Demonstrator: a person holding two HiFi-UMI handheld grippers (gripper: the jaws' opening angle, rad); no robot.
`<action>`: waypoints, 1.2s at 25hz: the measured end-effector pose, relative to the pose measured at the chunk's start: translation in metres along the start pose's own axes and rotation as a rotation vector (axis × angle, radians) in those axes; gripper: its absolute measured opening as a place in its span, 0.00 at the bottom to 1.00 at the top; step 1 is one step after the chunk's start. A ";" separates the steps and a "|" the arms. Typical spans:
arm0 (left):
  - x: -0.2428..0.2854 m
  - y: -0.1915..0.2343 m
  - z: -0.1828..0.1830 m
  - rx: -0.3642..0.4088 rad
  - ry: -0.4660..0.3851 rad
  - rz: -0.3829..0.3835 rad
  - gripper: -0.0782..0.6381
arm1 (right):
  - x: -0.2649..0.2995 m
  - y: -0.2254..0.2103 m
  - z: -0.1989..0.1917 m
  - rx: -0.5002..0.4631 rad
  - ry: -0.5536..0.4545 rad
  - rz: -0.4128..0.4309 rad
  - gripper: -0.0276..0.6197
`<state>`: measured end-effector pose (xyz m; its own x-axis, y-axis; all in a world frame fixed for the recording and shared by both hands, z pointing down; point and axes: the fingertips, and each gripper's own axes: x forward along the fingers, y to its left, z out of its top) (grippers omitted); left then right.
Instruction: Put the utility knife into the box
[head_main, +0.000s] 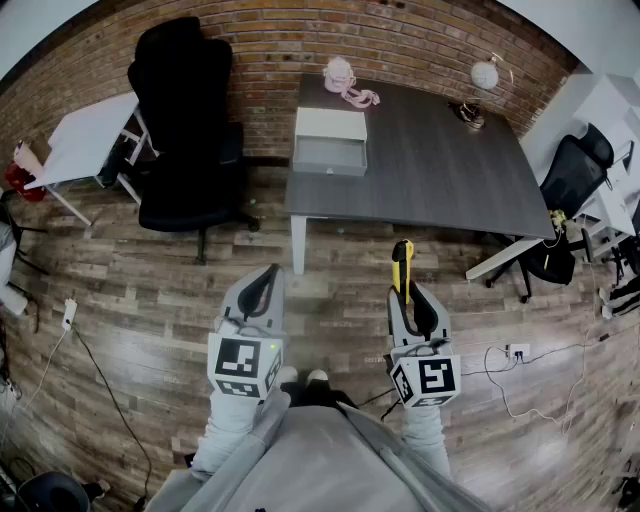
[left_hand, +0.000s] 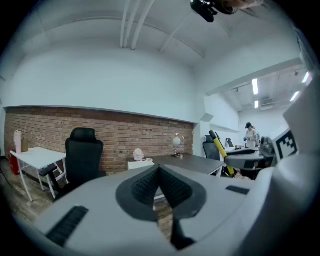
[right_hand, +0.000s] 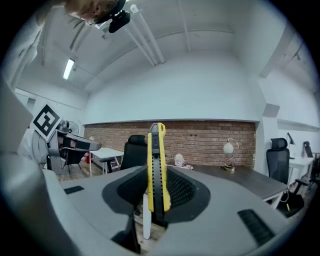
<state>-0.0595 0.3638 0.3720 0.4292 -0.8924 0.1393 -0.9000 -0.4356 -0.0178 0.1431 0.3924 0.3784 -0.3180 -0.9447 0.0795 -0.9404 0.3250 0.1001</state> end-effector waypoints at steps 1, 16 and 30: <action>-0.001 0.000 0.000 0.000 0.000 0.002 0.14 | -0.001 0.001 0.000 0.003 -0.002 0.001 0.24; 0.016 0.001 -0.015 -0.014 0.032 0.020 0.14 | 0.017 -0.004 -0.010 0.047 0.000 0.039 0.24; 0.151 0.075 -0.002 -0.020 0.043 -0.027 0.14 | 0.161 -0.038 -0.010 0.060 0.047 0.018 0.24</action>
<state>-0.0620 0.1965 0.3934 0.4505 -0.8741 0.1816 -0.8894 -0.4570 0.0065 0.1291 0.2280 0.3970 -0.3301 -0.9353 0.1275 -0.9406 0.3373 0.0392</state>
